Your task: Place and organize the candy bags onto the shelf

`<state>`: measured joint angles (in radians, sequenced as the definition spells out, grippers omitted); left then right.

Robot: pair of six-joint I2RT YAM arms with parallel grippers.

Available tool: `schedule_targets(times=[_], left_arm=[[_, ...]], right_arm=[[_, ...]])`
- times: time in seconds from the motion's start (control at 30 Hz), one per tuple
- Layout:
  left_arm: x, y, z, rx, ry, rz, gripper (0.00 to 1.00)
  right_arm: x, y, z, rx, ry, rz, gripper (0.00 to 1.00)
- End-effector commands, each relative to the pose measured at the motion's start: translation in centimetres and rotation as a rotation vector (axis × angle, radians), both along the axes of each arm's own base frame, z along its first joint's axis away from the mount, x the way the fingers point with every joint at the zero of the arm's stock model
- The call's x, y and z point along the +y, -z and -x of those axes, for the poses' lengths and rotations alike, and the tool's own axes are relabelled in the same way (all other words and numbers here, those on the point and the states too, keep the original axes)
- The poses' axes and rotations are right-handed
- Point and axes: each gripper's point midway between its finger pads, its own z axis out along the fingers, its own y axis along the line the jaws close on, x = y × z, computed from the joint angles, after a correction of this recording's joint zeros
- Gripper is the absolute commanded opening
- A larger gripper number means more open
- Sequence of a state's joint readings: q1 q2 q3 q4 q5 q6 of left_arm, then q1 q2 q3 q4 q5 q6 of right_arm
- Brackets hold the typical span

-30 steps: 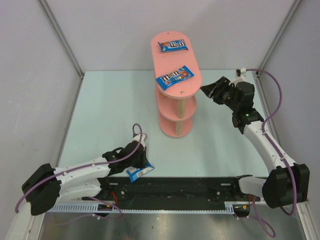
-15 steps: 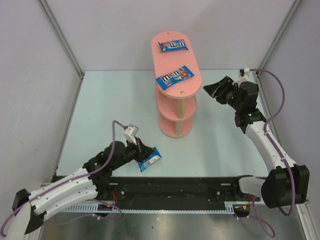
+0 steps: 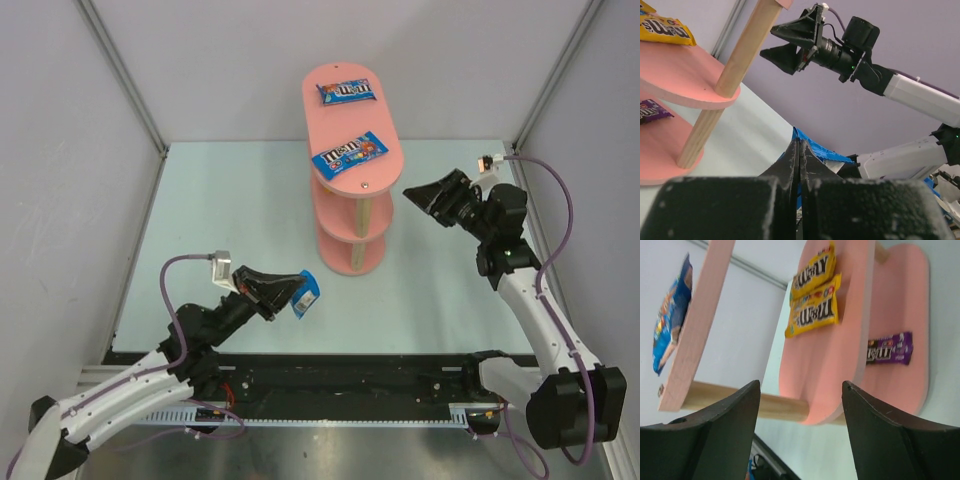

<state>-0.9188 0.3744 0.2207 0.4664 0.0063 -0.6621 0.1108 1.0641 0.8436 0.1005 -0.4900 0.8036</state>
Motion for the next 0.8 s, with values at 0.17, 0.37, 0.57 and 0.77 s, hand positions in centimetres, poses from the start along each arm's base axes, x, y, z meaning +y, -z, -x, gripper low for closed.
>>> schedule_targets(times=[0.17, 0.37, 0.57, 0.77], left_arm=[[2.0, -1.4, 0.2, -0.116, -0.037, 0.293, 0.0], [2.1, -1.7, 0.6, -0.156, -0.02, 0.338, 0.0], [1.0, -3.4, -0.1, -0.189, -0.023, 0.337, 0.0], [0.4, -4.7, 0.2, -0.228, 0.015, 0.392, 0.0]], right_arm=[[1.8, 4.9, 5.6, 0.191, -0.04, 0.064, 0.71], [3.7, 7.7, 9.4, 0.297, -0.163, 0.042, 0.71], [6.4, 8.7, 13.6, 0.336, -0.305, 0.009, 0.71], [11.2, 6.0, 17.5, 0.384, -0.508, -0.215, 0.73]])
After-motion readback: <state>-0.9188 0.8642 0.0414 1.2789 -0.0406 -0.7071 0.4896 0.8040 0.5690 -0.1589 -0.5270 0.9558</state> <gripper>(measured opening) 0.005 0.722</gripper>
